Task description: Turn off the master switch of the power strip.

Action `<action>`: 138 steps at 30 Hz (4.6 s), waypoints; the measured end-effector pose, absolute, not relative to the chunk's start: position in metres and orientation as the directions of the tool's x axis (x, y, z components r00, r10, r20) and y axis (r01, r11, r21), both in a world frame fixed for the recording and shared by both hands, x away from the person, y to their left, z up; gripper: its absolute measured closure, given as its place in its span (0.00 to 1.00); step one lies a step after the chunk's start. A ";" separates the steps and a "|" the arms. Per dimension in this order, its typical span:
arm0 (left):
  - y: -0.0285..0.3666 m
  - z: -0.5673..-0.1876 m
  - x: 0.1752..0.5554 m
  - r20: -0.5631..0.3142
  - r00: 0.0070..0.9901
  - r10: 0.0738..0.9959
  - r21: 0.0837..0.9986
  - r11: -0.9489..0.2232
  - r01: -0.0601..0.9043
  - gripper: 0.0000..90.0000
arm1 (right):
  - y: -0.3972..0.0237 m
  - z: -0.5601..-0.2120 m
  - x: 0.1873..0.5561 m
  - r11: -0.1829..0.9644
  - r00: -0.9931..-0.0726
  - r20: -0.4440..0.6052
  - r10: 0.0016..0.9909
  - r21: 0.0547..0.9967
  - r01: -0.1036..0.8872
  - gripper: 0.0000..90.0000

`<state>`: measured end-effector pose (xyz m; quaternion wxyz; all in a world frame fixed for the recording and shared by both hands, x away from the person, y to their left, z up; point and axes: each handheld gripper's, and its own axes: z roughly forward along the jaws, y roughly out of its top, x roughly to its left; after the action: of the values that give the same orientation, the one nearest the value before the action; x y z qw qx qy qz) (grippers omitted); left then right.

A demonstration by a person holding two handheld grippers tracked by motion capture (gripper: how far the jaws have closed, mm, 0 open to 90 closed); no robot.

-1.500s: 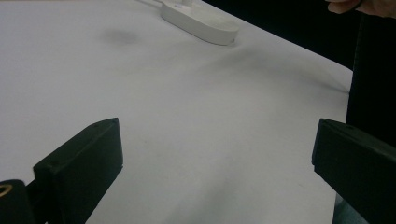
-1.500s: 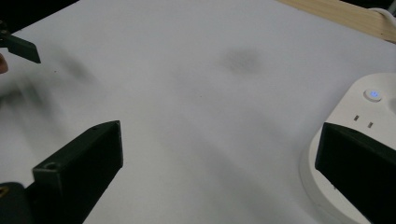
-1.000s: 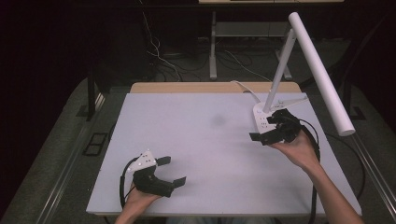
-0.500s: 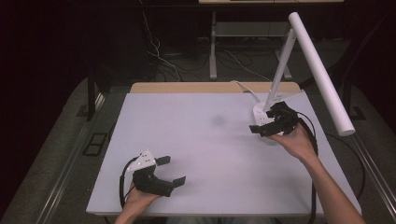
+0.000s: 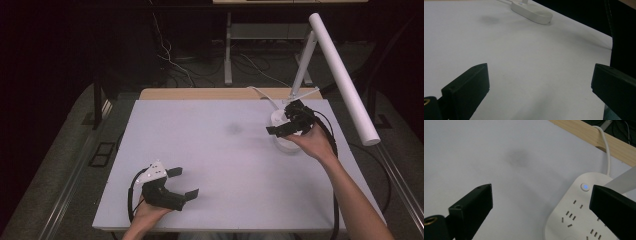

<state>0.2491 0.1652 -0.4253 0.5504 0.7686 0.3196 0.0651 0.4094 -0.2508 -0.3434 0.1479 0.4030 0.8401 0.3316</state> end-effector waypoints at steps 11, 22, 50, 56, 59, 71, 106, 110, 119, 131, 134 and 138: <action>0.165 -0.425 0.249 -0.252 0.788 0.562 0.887 -0.192 0.421 0.01 | -0.243 -0.346 0.427 0.489 -0.624 -0.019 0.781 0.639 0.593 0.05; 0.166 -0.425 0.249 -0.249 0.788 0.562 0.887 -0.194 0.419 0.01 | -0.236 -0.347 0.438 0.513 -0.624 -0.041 0.780 0.613 0.601 0.05; 0.165 -0.425 0.249 -0.238 0.798 0.554 0.886 -0.211 0.412 0.01 | -0.219 -0.362 0.470 0.633 -0.622 -0.213 0.753 0.491 0.598 0.57; 0.164 -0.425 0.248 -0.237 0.800 0.551 0.886 -0.214 0.411 0.01 | -0.220 -0.364 0.475 0.627 -0.601 -0.233 0.764 0.487 0.608 0.71; 0.164 -0.425 0.248 -0.237 0.800 0.552 0.887 -0.213 0.410 0.01 | -0.221 -0.364 0.477 0.627 -0.595 -0.244 0.766 0.487 0.608 0.76; 0.164 -0.425 0.247 -0.235 0.803 0.548 0.885 -0.220 0.410 0.01 | -0.224 -0.365 0.486 0.626 -0.568 -0.281 0.773 0.482 0.613 0.99; 0.161 -0.426 0.245 -0.209 0.825 0.525 0.881 -0.264 0.392 0.01 | -0.233 -0.402 0.504 0.624 -0.558 -0.283 0.780 0.414 0.663 0.99; 0.160 -0.426 0.245 -0.210 0.825 0.524 0.880 -0.267 0.394 0.01 | -0.231 -0.403 0.503 0.630 -0.558 -0.293 0.776 0.402 0.664 0.99; 0.159 -0.427 0.244 -0.209 0.825 0.525 0.880 -0.268 0.393 0.01 | -0.233 -0.405 0.502 0.616 -0.550 -0.281 0.786 0.421 0.665 0.99; 0.160 -0.427 0.242 -0.200 0.824 0.529 0.878 -0.277 0.391 0.02 | -0.239 -0.405 0.502 0.571 -0.539 -0.215 0.814 0.460 0.679 1.00; 0.160 -0.426 0.241 -0.200 0.825 0.528 0.879 -0.276 0.389 0.02 | -0.240 -0.405 0.502 0.567 -0.537 -0.211 0.817 0.462 0.682 1.00; 0.160 -0.426 0.241 -0.196 0.828 0.526 0.880 -0.277 0.385 0.02 | -0.239 -0.406 0.501 0.572 -0.534 -0.226 0.815 0.462 0.677 1.00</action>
<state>0.2406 0.1602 -0.4260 0.5288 0.7964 0.2859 0.0665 0.5011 -0.2385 -0.4057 0.2129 0.4335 0.8606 0.1614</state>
